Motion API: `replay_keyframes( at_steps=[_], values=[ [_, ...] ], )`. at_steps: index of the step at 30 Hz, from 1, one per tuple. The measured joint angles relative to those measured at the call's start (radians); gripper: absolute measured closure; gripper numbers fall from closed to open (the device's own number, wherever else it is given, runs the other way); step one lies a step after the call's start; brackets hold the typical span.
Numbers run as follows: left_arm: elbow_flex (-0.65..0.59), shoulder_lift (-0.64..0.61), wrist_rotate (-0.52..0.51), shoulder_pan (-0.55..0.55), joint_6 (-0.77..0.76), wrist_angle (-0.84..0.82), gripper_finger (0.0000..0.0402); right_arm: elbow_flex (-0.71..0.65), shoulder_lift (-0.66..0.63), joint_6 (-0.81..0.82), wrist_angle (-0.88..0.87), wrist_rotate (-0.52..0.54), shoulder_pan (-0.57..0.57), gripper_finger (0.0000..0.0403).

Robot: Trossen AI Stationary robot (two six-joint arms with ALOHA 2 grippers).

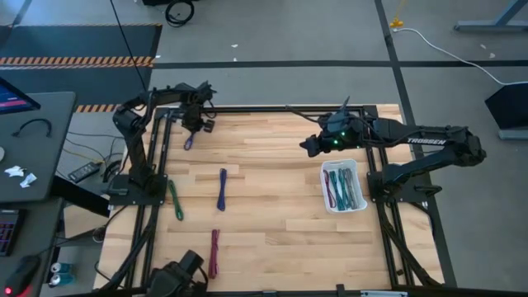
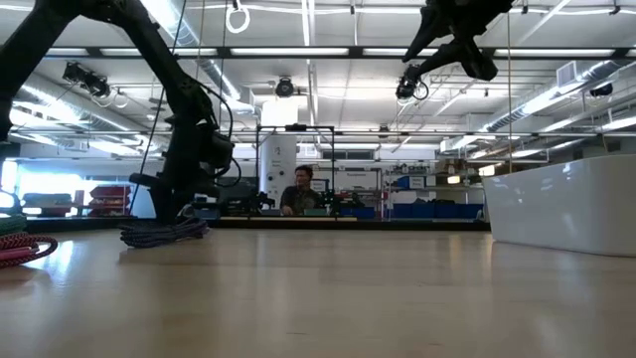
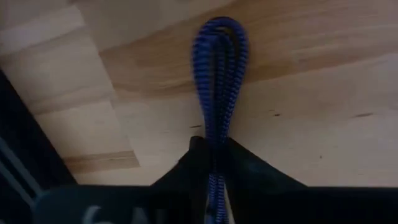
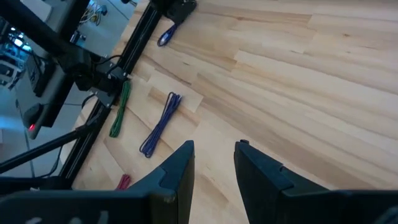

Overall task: Pick and place USB-C Cables
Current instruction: Put the top violet charging cable into the white bin

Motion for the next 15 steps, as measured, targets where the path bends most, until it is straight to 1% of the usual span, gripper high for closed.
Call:
replay_keyframes(
  at_steps=[2,3,5,7,11,15],
  values=[
    [-0.002,-0.01,0.003,-0.015,0.039,0.0,0.0382,0.0,0.0,0.0,0.0,0.001,0.008,0.0284],
    [-0.004,-0.016,0.017,-0.021,0.051,-0.002,0.0387,0.0,0.0,-0.001,-0.001,0.001,0.011,0.0284],
    [-0.005,-0.039,0.063,-0.039,0.075,0.0,0.0387,0.0,0.0,-0.002,-0.006,0.004,0.016,0.0284],
    [-0.004,-0.077,0.131,-0.06,0.083,0.003,0.0385,0.0,0.0,-0.009,-0.024,0.008,0.016,0.0285],
    [-0.004,-0.179,0.304,-0.121,0.101,0.045,0.0388,0.0,0.0,0.013,-0.033,0.008,0.016,0.0288],
    [-0.004,-0.286,0.525,-0.2,0.071,0.16,0.0388,0.0,0.003,-0.059,-0.03,0.009,0.016,0.0288]
  ],
)
